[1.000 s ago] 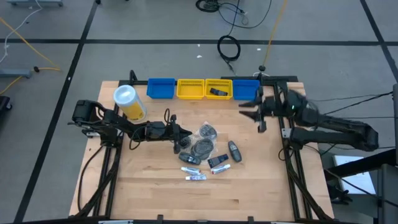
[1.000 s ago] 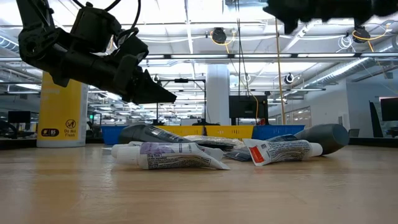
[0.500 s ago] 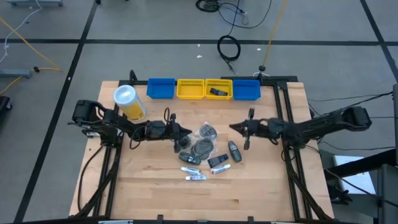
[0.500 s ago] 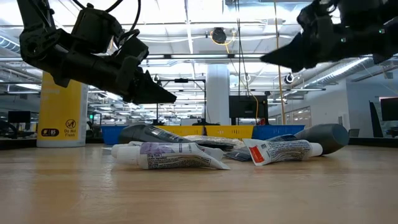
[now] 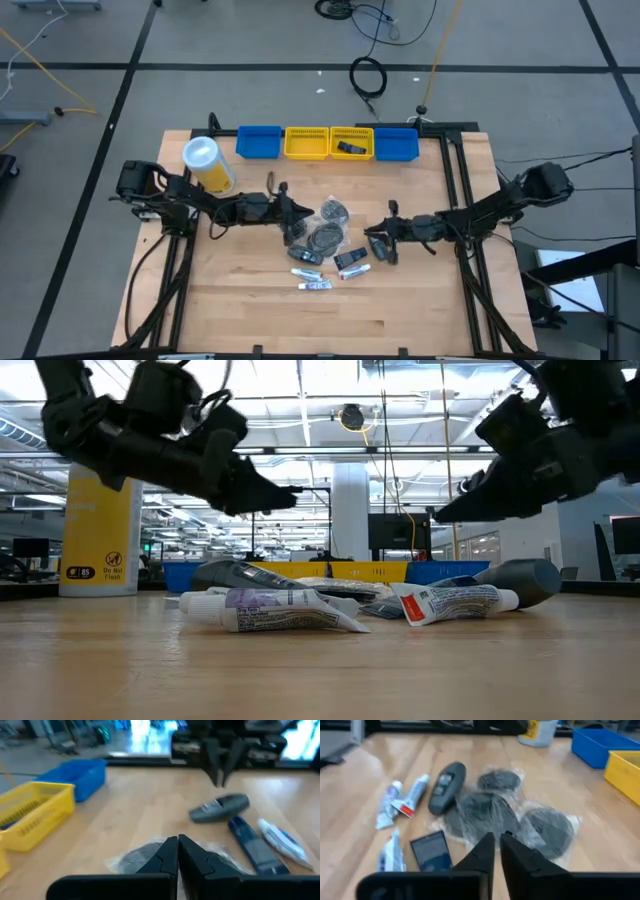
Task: Pick & Place Travel size toiletries
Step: Put the hairbrush into the left yellow bin
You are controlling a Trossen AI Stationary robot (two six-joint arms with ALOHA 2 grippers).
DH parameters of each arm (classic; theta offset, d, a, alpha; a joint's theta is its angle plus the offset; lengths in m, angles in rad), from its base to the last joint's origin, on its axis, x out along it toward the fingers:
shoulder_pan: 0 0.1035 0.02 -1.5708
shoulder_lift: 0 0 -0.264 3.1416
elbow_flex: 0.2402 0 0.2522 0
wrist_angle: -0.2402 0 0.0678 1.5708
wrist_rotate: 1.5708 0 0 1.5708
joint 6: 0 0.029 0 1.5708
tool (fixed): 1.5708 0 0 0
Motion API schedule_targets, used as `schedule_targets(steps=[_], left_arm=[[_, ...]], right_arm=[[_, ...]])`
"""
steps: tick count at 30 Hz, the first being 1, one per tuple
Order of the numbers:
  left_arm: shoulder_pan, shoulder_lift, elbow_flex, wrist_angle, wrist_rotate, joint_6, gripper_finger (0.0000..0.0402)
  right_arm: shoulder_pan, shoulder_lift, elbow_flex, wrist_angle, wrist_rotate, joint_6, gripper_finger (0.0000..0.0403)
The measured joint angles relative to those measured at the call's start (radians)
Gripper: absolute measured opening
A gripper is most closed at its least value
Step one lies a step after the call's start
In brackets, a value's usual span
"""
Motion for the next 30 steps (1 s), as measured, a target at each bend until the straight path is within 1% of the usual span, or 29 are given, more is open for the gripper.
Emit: schedule_targets(steps=[2, 6, 8, 10, 12, 15, 18, 21, 23, 24, 27, 30], left_arm=[[-0.016, 0.0, 0.081, -0.187, -0.01, 0.028, 0.001], [-0.038, 0.001, 0.275, -0.627, -0.034, 0.059, 0.001], [-0.044, 0.001, 0.352, -0.773, -0.033, 0.055, 0.001], [-0.051, 0.001, 0.409, -0.863, -0.007, 0.057, 0.0015], [-0.057, 0.001, 0.445, -0.893, 0.038, 0.068, 0.0028], [-0.061, 0.003, 0.454, -0.873, 0.086, 0.071, 0.0069], [-0.051, 0.008, 0.453, -0.895, 0.065, 0.04, 0.0128], [-0.017, 0.007, 0.453, -0.908, 0.016, -0.07, 0.019], [0.014, 0.007, 0.453, -0.927, 0.033, -0.159, 0.0223], [0.033, 0.007, 0.453, -0.934, 0.062, -0.202, 0.0235], [0.087, 0.037, 0.453, -0.938, 0.155, -0.307, 0.0252], [0.126, 0.104, 0.452, -0.941, 0.217, -0.366, 0.025]], right_arm=[[0.022, 0.011, 0.0, -0.005, 0.052, 0.008, 0.006], [0.037, 0.019, 0.0, -0.019, 0.111, 0.005, 0.0121], [0.036, 0.02, -0.01, -0.021, 0.134, 0.002, 0.0153], [0.036, 0.021, -0.027, -0.019, 0.147, 0.0, 0.0184], [0.036, 0.021, -0.055, 0.015, 0.146, 0.007, 0.0213], [0.036, 0.021, -0.102, 0.116, 0.144, 0.024, 0.0246], [0.036, 0.021, -0.145, 0.232, 0.144, 0.028, 0.0265], [0.036, 0.021, -0.169, 0.301, 0.143, 0.028, 0.0272], [0.036, 0.021, -0.174, 0.314, 0.143, 0.028, 0.0271], [0.036, 0.021, -0.174, 0.314, 0.144, 0.028, 0.0269], [0.036, 0.021, -0.174, 0.315, 0.143, 0.027, 0.0263], [0.036, 0.021, -0.174, 0.321, 0.143, 0.025, 0.0258]])
